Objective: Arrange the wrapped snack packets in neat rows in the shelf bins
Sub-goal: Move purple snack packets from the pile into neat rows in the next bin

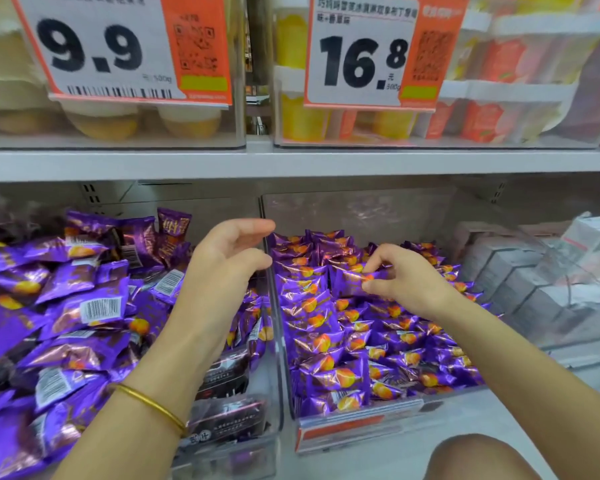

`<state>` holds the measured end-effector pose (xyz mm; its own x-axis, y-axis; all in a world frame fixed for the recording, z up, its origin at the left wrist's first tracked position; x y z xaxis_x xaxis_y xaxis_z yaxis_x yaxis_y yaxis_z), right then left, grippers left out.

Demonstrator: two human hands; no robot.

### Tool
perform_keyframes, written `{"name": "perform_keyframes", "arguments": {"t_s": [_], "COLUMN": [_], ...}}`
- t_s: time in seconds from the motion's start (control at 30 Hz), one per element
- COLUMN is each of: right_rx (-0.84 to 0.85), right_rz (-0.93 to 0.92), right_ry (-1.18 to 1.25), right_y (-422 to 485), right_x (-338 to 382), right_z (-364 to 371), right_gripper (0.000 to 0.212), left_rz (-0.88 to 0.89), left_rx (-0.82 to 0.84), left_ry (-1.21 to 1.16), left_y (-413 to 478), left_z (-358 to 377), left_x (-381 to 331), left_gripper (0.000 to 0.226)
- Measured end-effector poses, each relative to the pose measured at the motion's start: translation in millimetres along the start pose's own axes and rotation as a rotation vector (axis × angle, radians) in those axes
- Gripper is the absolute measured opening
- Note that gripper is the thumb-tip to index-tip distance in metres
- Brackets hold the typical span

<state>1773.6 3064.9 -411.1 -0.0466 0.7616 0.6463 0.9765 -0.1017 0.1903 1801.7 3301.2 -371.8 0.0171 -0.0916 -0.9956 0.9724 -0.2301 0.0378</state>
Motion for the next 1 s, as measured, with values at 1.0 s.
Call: {"name": "perform_keyframes", "arguments": {"t_s": [1.0], "right_rx": [-0.351], "right_rz": [-0.087], "right_ry": [0.429], "right_y": [-29], "right_x": [81], "right_z": [28], "right_gripper": [0.027], "left_rz": [-0.267], "left_rx": [0.534], "left_ry": [1.464], "left_y": [28], "left_z": [-33], "left_x": [52], "left_gripper": [0.093]}}
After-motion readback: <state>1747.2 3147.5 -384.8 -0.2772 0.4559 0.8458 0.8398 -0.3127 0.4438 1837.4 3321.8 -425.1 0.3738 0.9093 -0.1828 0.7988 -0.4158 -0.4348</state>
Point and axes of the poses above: each hand's wrist, its own y-axis towards the middle knuckle, its own z-axis out of the palm, x = y × z, the point moved 4 cm from there along y, towards the middle knuckle, and after that the axes turned 8 degrees about -z, right-handed, at the moved point
